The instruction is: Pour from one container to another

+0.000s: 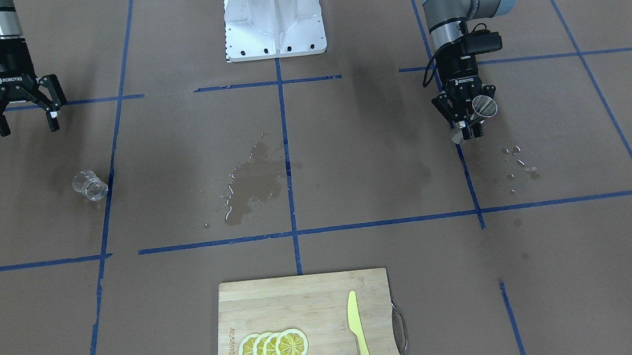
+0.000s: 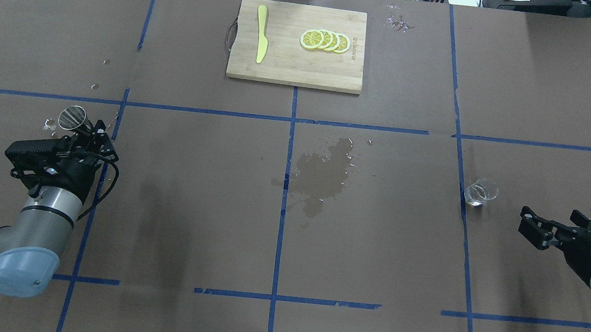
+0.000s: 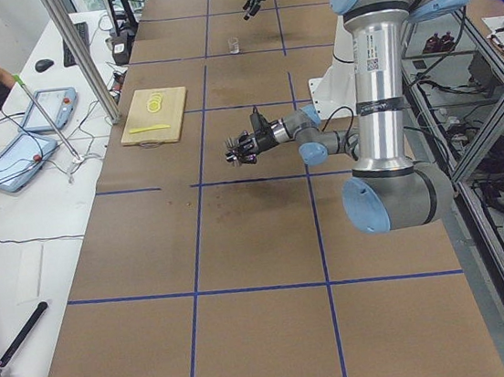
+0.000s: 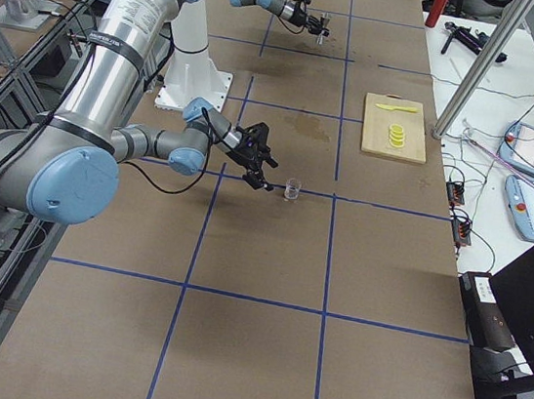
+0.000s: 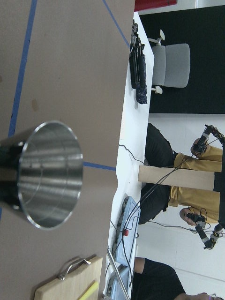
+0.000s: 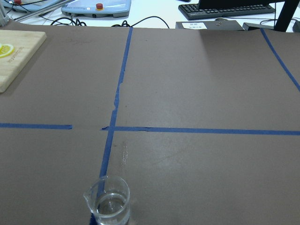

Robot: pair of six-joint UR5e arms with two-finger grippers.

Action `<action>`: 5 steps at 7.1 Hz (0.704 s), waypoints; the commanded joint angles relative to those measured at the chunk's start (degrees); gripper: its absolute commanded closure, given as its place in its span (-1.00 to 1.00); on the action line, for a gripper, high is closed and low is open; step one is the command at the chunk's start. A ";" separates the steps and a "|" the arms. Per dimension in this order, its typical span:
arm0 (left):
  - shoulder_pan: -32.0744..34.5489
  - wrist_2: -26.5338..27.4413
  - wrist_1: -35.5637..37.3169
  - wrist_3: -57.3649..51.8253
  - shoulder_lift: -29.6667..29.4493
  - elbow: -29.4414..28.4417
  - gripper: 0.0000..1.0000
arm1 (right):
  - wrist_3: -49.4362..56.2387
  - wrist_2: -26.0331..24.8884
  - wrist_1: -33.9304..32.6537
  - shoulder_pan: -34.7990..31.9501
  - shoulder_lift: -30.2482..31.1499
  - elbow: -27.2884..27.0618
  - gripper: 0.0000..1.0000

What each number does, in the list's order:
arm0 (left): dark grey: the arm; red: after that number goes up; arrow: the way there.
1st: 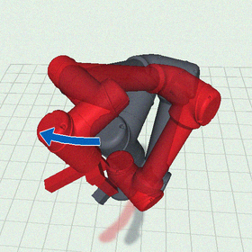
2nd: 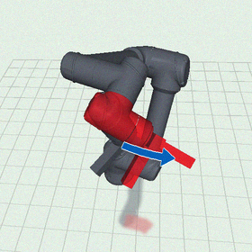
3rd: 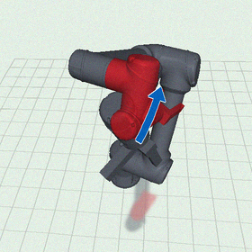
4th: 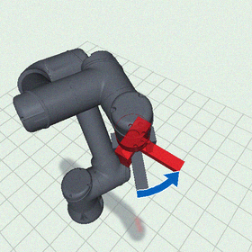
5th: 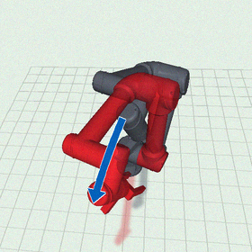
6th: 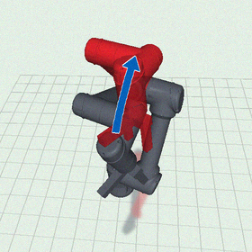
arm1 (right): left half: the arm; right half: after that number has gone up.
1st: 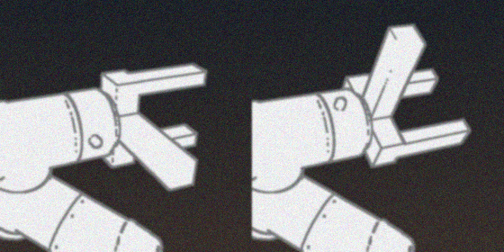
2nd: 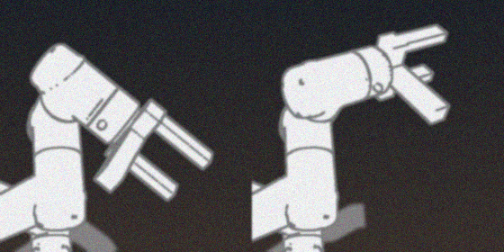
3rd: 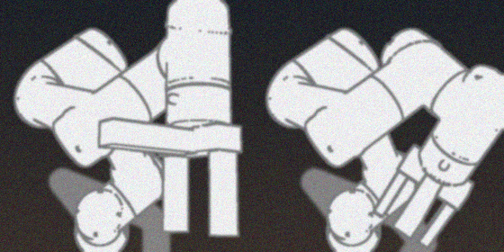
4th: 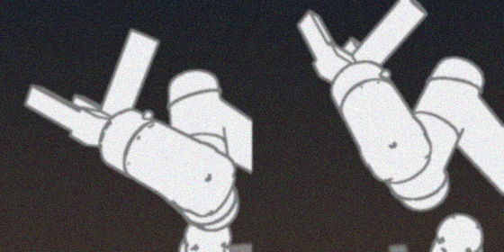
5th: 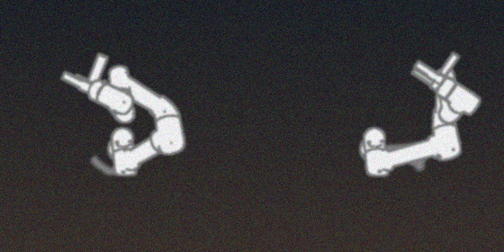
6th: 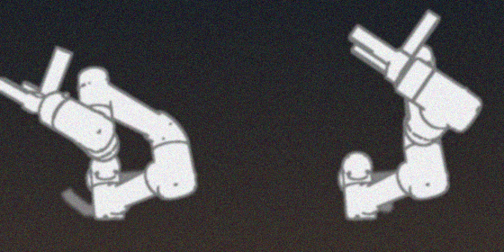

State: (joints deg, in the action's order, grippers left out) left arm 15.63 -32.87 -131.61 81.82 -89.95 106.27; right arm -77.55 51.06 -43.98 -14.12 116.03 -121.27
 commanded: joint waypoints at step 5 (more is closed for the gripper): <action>1.42 -0.70 -3.22 -5.62 -0.84 -0.19 1.00 | -0.67 -14.49 0.30 1.64 -17.48 17.97 -0.92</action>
State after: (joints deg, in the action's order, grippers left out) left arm 16.93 -33.17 -134.78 76.28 -90.84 106.12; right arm -78.33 37.68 -43.70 -12.51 101.14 -106.92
